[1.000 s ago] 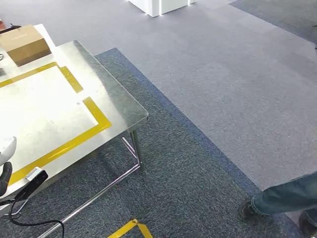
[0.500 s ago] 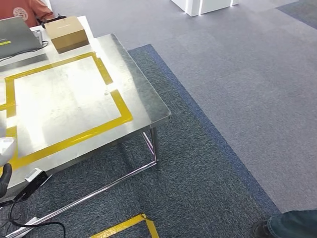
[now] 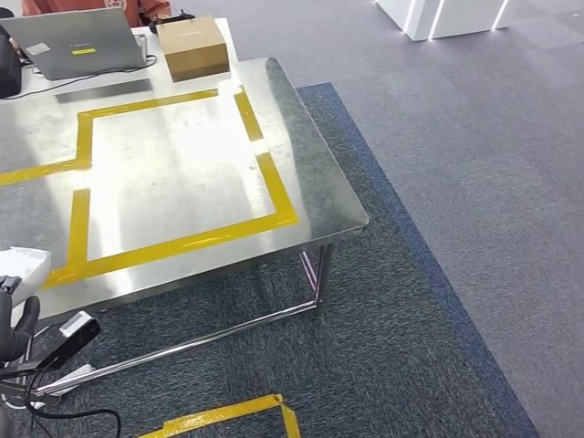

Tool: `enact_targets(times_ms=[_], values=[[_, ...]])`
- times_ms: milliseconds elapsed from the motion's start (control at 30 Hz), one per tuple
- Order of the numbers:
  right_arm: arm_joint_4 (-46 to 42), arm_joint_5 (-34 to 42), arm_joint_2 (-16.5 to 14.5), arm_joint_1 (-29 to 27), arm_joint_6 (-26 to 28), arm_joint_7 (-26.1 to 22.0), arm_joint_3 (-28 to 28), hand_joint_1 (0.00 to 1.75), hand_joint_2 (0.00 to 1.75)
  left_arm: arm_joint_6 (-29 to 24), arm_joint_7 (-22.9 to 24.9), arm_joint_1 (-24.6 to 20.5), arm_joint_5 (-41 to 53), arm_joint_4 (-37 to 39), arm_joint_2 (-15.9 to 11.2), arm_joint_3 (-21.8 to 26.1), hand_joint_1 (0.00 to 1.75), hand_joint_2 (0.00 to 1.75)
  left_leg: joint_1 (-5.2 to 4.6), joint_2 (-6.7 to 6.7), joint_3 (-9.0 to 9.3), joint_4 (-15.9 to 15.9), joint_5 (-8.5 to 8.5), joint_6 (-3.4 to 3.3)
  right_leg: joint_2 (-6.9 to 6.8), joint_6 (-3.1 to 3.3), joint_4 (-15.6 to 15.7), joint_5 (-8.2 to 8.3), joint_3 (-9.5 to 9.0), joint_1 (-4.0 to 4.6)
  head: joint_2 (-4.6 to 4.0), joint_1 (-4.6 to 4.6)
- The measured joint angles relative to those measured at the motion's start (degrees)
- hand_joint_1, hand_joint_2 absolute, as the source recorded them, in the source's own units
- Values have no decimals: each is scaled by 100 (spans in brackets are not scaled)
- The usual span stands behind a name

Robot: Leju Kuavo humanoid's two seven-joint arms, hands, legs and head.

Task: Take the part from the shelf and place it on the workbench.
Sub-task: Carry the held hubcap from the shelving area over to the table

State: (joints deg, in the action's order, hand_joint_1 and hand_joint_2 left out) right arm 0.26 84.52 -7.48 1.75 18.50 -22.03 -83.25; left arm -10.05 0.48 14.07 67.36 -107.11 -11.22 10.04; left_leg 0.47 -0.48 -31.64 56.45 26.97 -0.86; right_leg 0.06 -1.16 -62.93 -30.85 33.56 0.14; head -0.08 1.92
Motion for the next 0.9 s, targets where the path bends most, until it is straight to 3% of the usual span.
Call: enact_targets(times_ms=[67, 100, 233, 300, 367, 467, 500, 533, 567, 633, 700, 767, 800, 867, 900], values=[[1, -8, -1, 9, -1, -4, -1, 0, 0, 4, 1, -17, -1, 6, -24, -14, 175, 175, -23, -23, -3, 24, 21, 28, 26, 27, 551, 202, -250, -9, 0, 8], [1, -16, -1, 9, 4, -1, -2, 0, 0, 9, 8, -24, -1, 10, -41, -22, 175, 175, -35, -28, -13, 37, 23, 22, 37, 28, 619, 199, -281, -11, -1, 12], [-3, -89, -18, 3, 98, 45, -6, 0, 0, 60, 86, -56, -1, 22, -103, -72, 175, 175, -54, -30, -15, 15, 9, -30, 37, -1, 685, 239, -305, -36, -1, 19], [-4, -111, -32, 12, 126, 67, -7, 0, 0, 92, 139, -73, 1, 22, -140, -94, 175, 175, -52, -33, 87, -199, -84, -91, 12, -20, 771, 261, -359, -26, 0, 28], [-2, -114, -33, 17, 133, 76, -7, 0, 0, 114, 185, -98, 7, 22, -156, -110, 175, 175, 4, -61, 244, -499, -229, -124, 5, -47, 616, 117, -293, -13, 0, 3], [-1, -108, -25, 14, 125, 82, -7, 0, 0, 152, 238, -103, 19, 33, -140, -133, 175, 175, 90, -147, 280, -615, -289, -51, 11, -161, -365, -395, 189, -81, -1, -24], [-1, -105, -21, 10, 120, 83, -7, 0, 0, 165, 247, -94, 20, 39, -131, -140, 175, 175, 119, -190, 270, -607, -285, -6, 10, -210, -575, -452, 287, -114, -1, -24], [1, -104, -16, 7, 116, 83, -7, 0, 0, 175, 254, -87, 20, 44, -121, -148, 175, 175, 159, -244, 258, -584, -279, 49, 12, -263, -570, -391, 272, -152, -1, -23], [2, -103, -11, 6, 111, 83, -7, 0, 0, 184, 258, -85, 20, 47, -114, -154, 175, 175, 207, -304, 243, -543, -262, 114, 26, -321, -343, -229, 139, -195, -1, -24], [-2, -103, -8, 10, 101, 83, -7, 0, 0, 192, 262, -85, 20, 49, -108, -161, 175, 175, 294, -431, 171, -369, -181, 274, 228, -444, 359, 49, -261, -280, -1, -50], [-9, -102, -9, 12, 91, 83, -7, 0, 0, 194, 268, -82, 20, 48, -114, -167, 175, 175, 321, -540, 66, -182, -104, 401, 389, -369, 621, 53, -442, -302, -1, -83], [-11, -101, -7, 5, 87, 84, -7, 0, 0, 199, 280, -75, 20, 48, -122, -174, 175, 175, 322, -638, -7, -117, -104, 460, 300, -185, 511, 3, -419, -282, -1, -90], [-11, -101, -6, 2, 86, 85, -7, 0, 0, 202, 291, -72, 20, 50, -124, -174, 175, 175, 328, -641, -30, -103, -103, 477, 234, -136, 479, -2, -403, -275, -1, -85], [-13, -98, -5, 5, 85, 84, -7, 0, 0, 211, 321, -79, 17, 53, -121, -178, 175, 175, 308, -396, -193, 179, 53, 472, 91, -57, 449, -4, -390, -252, -1, -67], [-13, -95, -4, 4, 86, 84, -7, 0, 0, 215, 335, -92, 14, 54, -120, -185, 175, 175, 286, -219, -352, 505, 217, 450, 13, -25, 449, -9, -389, -228, -1, -57]])
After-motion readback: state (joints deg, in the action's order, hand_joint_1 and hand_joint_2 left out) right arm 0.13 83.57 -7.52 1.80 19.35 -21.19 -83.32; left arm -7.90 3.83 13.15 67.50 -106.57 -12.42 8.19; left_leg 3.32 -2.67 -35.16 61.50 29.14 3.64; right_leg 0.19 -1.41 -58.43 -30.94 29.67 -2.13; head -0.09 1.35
